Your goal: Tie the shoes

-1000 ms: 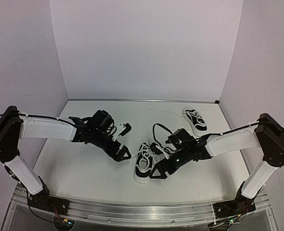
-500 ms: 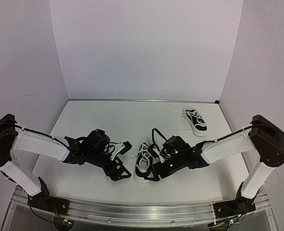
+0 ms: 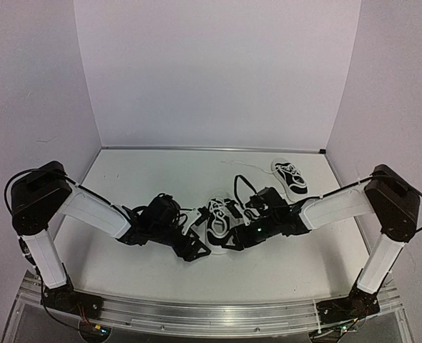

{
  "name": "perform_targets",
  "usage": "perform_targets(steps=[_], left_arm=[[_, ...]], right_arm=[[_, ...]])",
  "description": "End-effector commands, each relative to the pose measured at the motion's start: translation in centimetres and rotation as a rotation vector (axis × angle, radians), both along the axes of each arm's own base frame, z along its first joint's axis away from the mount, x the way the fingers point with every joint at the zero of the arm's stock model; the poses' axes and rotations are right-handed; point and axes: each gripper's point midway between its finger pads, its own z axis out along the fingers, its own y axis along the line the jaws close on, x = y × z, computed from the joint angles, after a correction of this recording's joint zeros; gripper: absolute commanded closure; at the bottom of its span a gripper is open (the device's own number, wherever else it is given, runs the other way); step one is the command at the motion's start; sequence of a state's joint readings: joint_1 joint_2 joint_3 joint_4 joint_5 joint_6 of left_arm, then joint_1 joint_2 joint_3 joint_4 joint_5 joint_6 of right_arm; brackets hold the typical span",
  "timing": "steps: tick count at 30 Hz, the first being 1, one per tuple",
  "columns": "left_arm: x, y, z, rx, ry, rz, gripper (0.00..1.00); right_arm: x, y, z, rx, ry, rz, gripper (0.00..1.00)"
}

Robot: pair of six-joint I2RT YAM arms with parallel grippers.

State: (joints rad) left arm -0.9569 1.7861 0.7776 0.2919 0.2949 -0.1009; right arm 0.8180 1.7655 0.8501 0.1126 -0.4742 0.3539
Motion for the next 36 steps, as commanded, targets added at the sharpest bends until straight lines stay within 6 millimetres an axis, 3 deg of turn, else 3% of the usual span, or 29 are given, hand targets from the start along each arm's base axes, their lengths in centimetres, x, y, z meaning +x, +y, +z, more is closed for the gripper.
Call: perform_targets(steps=[1,8,14,18,24,29,36], left_arm=[[3.5,-2.7,3.1,-0.118,-0.128,0.071,0.2],[7.8,-2.4,2.3,-0.12,-0.116,0.172,0.25],[11.0,0.8,3.3,-0.219,-0.063,0.281,0.28],[11.1,1.0,3.8,-0.209,-0.077,0.267,0.27],[10.9,1.3,4.9,-0.23,-0.082,0.251,0.26],[10.7,2.0,5.8,-0.235,-0.095,0.25,0.26],[10.4,2.3,6.8,-0.258,-0.103,0.239,0.25]], right_arm=[[3.9,-0.1,0.5,-0.007,-0.094,-0.021,0.43],[8.4,0.8,0.3,-0.085,-0.215,0.074,0.38],[12.1,0.5,-0.1,-0.19,-0.311,0.155,0.16],[13.4,0.6,-0.9,-0.227,-0.362,0.226,0.09],[14.8,0.0,-2.5,-0.276,-0.383,0.362,0.09],[13.7,-0.8,0.7,-0.212,-0.374,0.398,0.09],[15.2,-5.5,2.3,-0.375,-0.388,0.31,0.1]])
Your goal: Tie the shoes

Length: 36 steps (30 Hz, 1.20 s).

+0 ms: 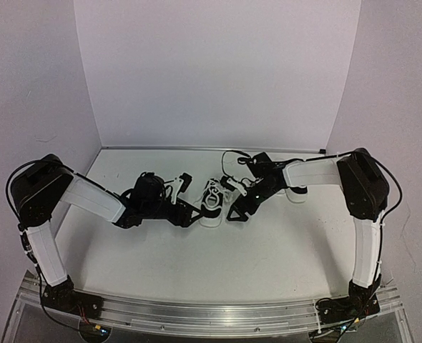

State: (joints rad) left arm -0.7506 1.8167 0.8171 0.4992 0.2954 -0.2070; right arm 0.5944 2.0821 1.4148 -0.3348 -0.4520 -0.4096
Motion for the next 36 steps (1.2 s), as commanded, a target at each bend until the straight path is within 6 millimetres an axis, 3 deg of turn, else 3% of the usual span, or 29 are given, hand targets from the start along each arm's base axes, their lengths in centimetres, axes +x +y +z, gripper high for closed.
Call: perform_targets(steps=[1,4,9,18,22,26,36], left_arm=[[0.0,-0.2,2.7,-0.057,-0.056,-0.023,0.25],[0.0,-0.2,3.1,-0.061,-0.063,-0.021,0.24],[0.0,0.0,3.5,-0.068,-0.062,-0.019,0.24],[0.0,2.5,6.0,-0.086,-0.087,0.075,0.08],[0.1,3.3,7.2,-0.096,-0.101,0.105,0.06],[0.1,4.1,7.8,-0.094,-0.108,0.131,0.06],[1.1,6.1,7.6,-0.066,-0.08,0.242,0.01]], right_arm=[[1.9,-3.3,3.0,-0.096,-0.083,-0.044,0.1],[2.5,-3.6,3.1,-0.114,-0.11,-0.031,0.1],[5.2,-3.4,2.1,-0.116,-0.123,0.006,0.12],[6.0,1.4,0.7,-0.008,-0.053,0.171,0.15],[6.2,4.2,0.4,0.014,-0.064,0.228,0.15],[7.4,6.8,1.0,0.057,-0.095,0.248,0.18],[10.2,11.0,3.0,0.176,-0.168,0.24,0.22]])
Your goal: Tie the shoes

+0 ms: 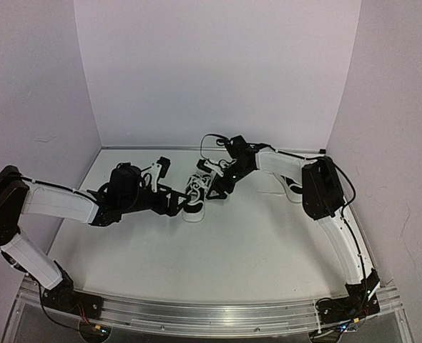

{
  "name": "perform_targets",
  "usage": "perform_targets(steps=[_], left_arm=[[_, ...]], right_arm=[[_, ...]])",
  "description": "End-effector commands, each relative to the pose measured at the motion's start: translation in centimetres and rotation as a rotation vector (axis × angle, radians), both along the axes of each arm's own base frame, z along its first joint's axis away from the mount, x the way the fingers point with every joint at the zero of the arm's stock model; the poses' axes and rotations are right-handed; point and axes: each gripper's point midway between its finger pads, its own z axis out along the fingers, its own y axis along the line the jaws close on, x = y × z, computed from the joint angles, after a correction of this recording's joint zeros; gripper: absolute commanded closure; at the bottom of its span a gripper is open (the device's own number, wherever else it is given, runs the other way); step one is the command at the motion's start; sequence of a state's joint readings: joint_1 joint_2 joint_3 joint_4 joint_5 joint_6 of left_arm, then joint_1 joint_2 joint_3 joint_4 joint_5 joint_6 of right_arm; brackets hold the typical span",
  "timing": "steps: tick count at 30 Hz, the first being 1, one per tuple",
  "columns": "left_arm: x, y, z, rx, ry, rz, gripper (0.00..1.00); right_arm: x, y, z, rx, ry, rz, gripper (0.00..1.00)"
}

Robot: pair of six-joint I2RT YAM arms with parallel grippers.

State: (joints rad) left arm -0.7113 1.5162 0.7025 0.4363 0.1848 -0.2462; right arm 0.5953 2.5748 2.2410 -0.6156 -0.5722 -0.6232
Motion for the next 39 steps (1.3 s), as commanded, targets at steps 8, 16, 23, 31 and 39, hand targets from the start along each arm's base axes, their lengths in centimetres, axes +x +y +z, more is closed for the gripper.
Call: perform_targets(steps=[8,16,23,31,39], left_arm=[[5.5,3.0,1.8,0.064,0.127,0.209,0.01],[11.2,5.9,6.0,0.2,0.063,0.356,0.0],[11.7,6.7,5.3,0.283,0.119,0.388,0.0],[6.2,6.9,-3.4,0.203,0.332,0.334,0.0],[3.1,7.5,-5.7,0.232,0.357,0.353,0.0]], right_arm=[[4.0,0.9,8.5,0.086,-0.195,-0.169,0.16],[1.4,-5.0,21.0,0.274,-0.293,-0.424,0.04],[-4.5,-10.2,22.9,0.536,-0.099,-0.673,0.02],[-11.5,-10.9,10.7,0.488,0.342,-0.721,0.02],[-13.9,-13.2,12.4,0.555,0.268,-0.737,0.02]])
